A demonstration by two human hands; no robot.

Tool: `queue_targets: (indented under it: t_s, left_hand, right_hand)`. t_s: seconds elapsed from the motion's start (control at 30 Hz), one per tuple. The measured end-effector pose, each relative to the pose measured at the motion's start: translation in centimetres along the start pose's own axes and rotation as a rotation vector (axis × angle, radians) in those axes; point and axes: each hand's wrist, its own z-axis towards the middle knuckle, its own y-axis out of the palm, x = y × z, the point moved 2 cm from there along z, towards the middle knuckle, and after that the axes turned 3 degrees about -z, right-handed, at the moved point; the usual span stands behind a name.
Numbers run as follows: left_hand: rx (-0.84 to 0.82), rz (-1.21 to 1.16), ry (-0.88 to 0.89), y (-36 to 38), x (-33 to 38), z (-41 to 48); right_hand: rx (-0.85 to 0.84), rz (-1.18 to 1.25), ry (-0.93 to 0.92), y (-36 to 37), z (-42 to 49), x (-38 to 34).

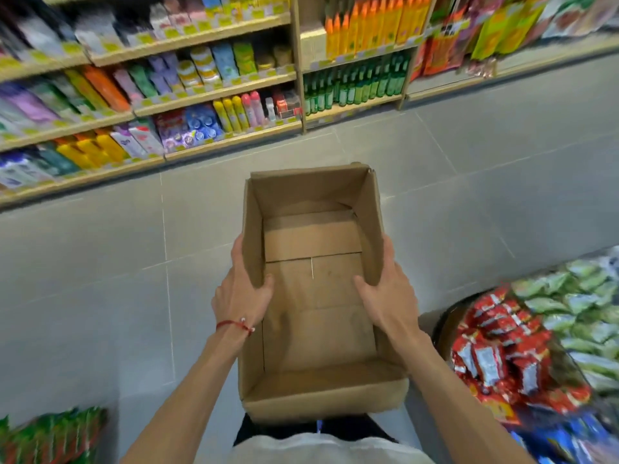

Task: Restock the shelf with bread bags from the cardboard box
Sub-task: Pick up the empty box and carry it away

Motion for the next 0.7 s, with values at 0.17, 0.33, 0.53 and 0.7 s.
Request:
queue_targets:
  t_s: [0.17,0.33,0.53,0.7]
  left_hand:
    - [-0.005,0.003,0.033,2.0,6.0,10.5]
    - [-0.054,0.011,0.094,5.0,12.1,22.3]
    - [-0.099,0.012,0.209,7.6,20.1,36.0]
    - [-0.154,0.035,0.287,10.1,27.9,45.0]
  right_hand:
    - [0.018,0.036,0.012,-2.8,10.9,-2.6]
    - [0.057,0.074,0.049,-4.3,22.8,-4.2]
    - [0.123,0.115,0.132,-6.8,35.7,-6.5]
    - [0.184,0.149,0.214,-9.5,45.2,-6.5]
